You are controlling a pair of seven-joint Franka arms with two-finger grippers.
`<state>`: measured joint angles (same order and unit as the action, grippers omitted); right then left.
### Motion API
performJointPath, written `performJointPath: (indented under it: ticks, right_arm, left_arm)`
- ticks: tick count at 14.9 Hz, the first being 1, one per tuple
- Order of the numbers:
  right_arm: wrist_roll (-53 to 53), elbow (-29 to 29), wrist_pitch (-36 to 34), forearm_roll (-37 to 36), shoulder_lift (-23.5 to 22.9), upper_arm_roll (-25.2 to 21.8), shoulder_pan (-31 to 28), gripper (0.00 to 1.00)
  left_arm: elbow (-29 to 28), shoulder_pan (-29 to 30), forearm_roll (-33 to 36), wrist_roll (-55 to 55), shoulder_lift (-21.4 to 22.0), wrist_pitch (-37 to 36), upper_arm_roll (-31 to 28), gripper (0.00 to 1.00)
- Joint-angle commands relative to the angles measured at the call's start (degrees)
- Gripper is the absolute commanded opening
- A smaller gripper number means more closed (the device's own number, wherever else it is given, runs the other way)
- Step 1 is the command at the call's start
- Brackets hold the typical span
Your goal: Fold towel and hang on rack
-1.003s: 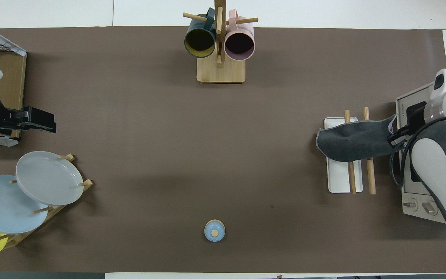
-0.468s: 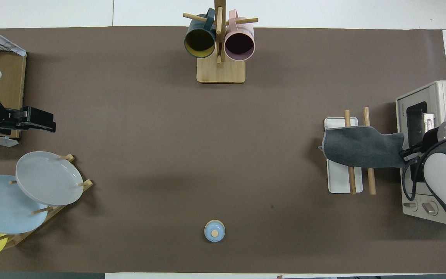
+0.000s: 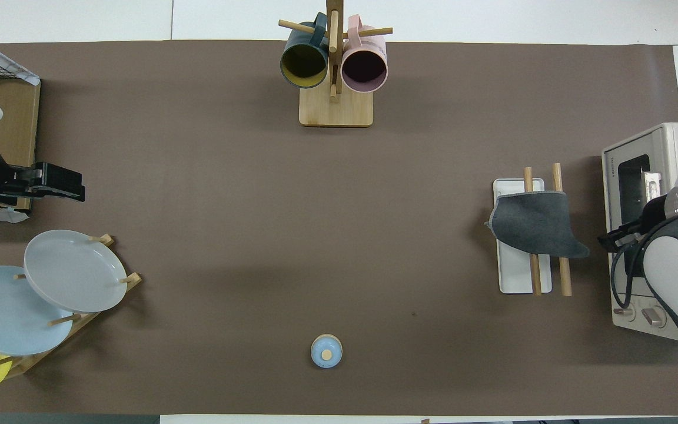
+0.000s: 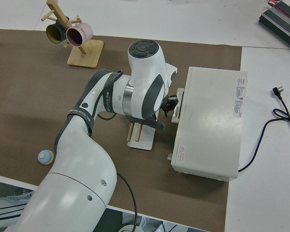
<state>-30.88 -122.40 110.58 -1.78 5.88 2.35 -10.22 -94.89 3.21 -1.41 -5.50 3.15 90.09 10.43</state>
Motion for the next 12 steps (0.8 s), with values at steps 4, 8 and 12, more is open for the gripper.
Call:
performJointPath:
  ticks: [4, 8, 12]
  right_arm:
    - [0.46, 2.41, -1.41, -0.42, 1.24, 1.07, 0.03, 1.0]
    - [13.16, 10.85, -6.43, -0.24, -0.17, 1.34, 3.35, 1.0]
    - [21.8, 20.86, -14.86, -0.77, -3.59, 1.34, 6.79, 1.0]
  left_arm:
    - [-1.61, -0.22, -0.26, 0.14, 1.42, 1.05, -0.5, 1.0]
    - [-1.61, -0.22, -0.26, 0.14, 1.42, 0.96, -0.5, 1.0]
    - [-1.61, -0.22, -0.26, 0.14, 1.42, 1.05, -0.5, 1.0]
